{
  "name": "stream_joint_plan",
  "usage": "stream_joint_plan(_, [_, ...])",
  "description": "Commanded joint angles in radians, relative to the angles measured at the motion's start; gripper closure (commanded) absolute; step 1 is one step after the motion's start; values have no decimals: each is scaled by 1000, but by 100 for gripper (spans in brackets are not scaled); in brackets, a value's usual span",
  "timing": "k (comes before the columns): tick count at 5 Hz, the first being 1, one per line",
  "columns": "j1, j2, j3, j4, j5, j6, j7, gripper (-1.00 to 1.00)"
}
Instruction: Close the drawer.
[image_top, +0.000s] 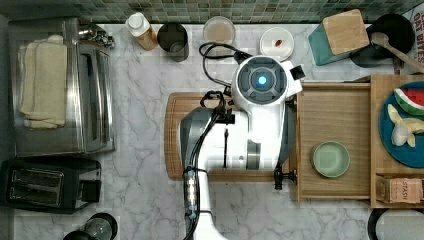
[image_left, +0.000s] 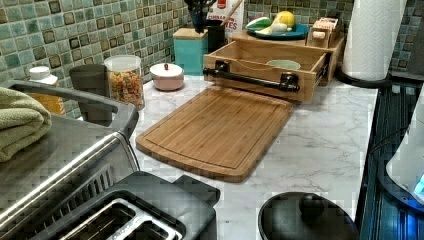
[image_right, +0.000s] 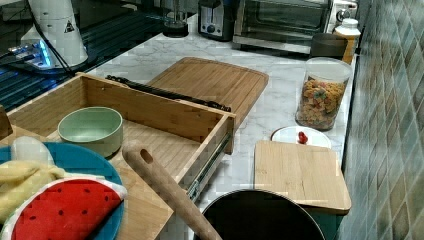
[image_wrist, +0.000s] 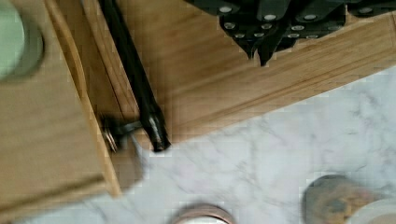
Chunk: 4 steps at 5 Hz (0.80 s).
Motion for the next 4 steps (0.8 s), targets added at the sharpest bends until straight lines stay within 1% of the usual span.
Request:
stream_joint_plan(1, [63,-33,49,-150,-152,18,-128,100])
stream_joint_plan(3, [64,10,25,-228,-240,133,-86,100])
stream_joint_plan(4, [59,35,4,-282,-324,253,-41,100])
